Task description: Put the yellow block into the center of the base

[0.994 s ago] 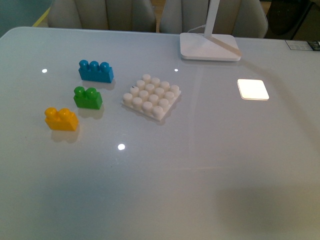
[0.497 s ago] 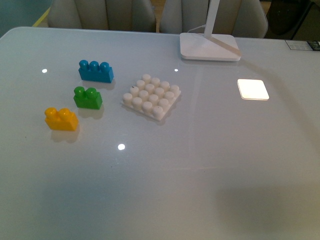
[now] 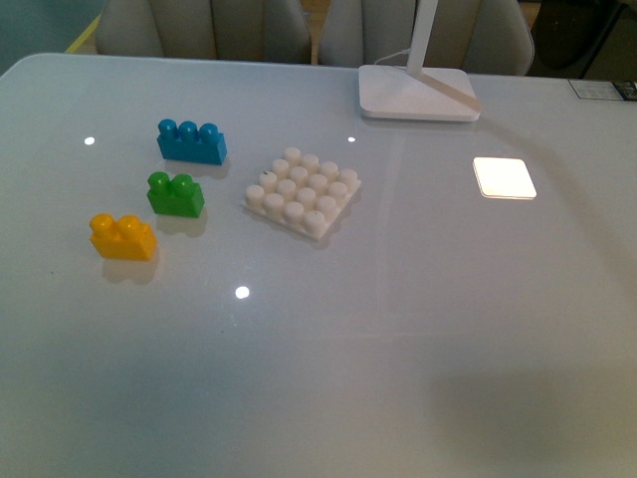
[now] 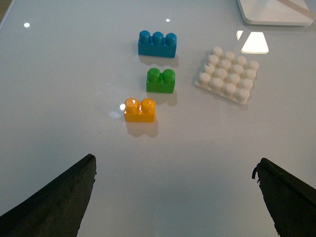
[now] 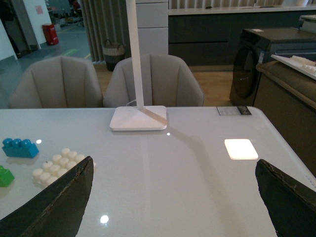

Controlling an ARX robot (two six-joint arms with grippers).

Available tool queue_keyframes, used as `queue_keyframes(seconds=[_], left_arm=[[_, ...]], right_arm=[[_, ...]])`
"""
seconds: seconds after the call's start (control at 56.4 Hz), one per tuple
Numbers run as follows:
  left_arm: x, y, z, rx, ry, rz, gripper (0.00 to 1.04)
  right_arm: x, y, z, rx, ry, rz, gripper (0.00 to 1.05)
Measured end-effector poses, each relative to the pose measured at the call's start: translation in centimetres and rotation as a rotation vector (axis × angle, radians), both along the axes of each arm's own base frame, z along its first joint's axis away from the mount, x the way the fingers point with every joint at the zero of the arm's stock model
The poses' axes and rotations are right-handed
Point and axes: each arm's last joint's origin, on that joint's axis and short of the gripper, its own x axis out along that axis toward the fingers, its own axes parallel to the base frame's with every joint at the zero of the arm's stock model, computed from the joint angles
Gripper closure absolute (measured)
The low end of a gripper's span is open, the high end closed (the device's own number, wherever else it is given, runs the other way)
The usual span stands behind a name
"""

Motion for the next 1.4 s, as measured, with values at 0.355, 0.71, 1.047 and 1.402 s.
queue_keyframes(seconds=[0.355, 0.71, 1.047, 1.402], left_arm=[[8.6, -1.5, -5.1, 0.074, -0.005, -0.079, 0.07], [13.5, -0.1, -9.8, 0.126, 0.072, -0.098, 0.07], [15.9, 1.3, -13.2, 0.135, 0.154, -0.049, 0.07], [16.7, 0.7, -16.0, 0.129, 0.232, -0.036, 0.07]], right_arm=[[0.0, 0.0, 0.0, 0.000, 0.000, 0.000, 0.09], [0.0, 0.0, 0.0, 0.000, 0.000, 0.000, 0.09], [0.0, 0.0, 0.0, 0.000, 0.000, 0.000, 0.09], [0.0, 0.0, 0.0, 0.000, 0.000, 0.000, 0.09]])
